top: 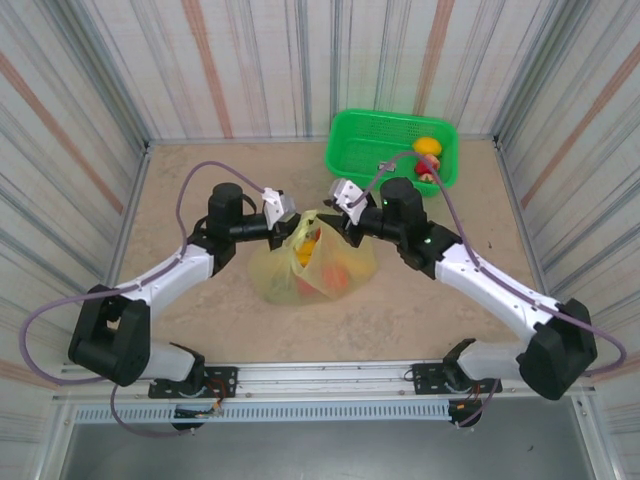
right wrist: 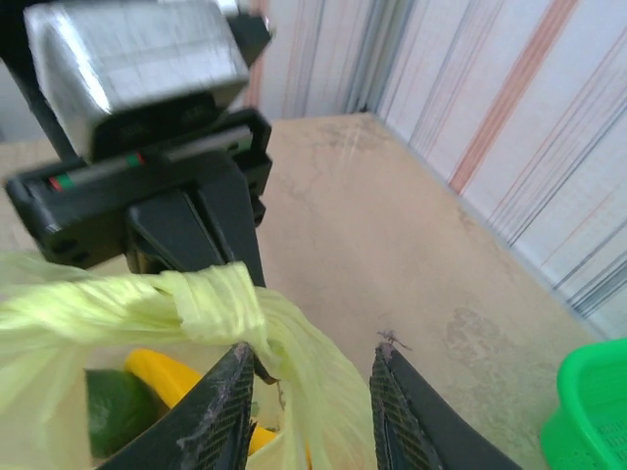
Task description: Place the fake fruits into the plastic bag and tie a complex knot
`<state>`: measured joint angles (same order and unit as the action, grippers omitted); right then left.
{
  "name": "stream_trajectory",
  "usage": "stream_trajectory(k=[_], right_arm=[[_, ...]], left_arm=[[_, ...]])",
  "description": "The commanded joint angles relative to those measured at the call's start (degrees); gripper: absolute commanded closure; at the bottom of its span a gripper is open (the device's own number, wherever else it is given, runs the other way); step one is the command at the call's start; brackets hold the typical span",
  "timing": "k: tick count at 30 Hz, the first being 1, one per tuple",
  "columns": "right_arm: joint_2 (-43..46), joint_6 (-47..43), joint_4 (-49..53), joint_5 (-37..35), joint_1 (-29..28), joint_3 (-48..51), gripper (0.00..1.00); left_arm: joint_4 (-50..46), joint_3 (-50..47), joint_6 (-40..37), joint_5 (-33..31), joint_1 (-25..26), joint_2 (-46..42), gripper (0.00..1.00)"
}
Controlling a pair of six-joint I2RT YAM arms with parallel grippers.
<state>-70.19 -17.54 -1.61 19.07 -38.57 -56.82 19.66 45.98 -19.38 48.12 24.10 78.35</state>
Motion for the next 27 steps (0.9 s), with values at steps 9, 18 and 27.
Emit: stream_trajectory(k=[9,18,27], right_arm=[[9.7,29.0,9.4,-10.8,-9.6,0.8,0.67],[3.6,50.7,12.1,-3.4,-11.8,-0.7,0.43],[-4.8,57.8,10.4,2.9,-9.7,-4.5,0.39]], left_arm=[[2.0,-3.0,1.5,-6.1,2.0,-2.0,1.0],[2.4,-2.9,1.3,-8.8,2.5,-2.4,1.0],[1.6,-2.6,0.1,-9.4,3.2,-2.5,1.0]])
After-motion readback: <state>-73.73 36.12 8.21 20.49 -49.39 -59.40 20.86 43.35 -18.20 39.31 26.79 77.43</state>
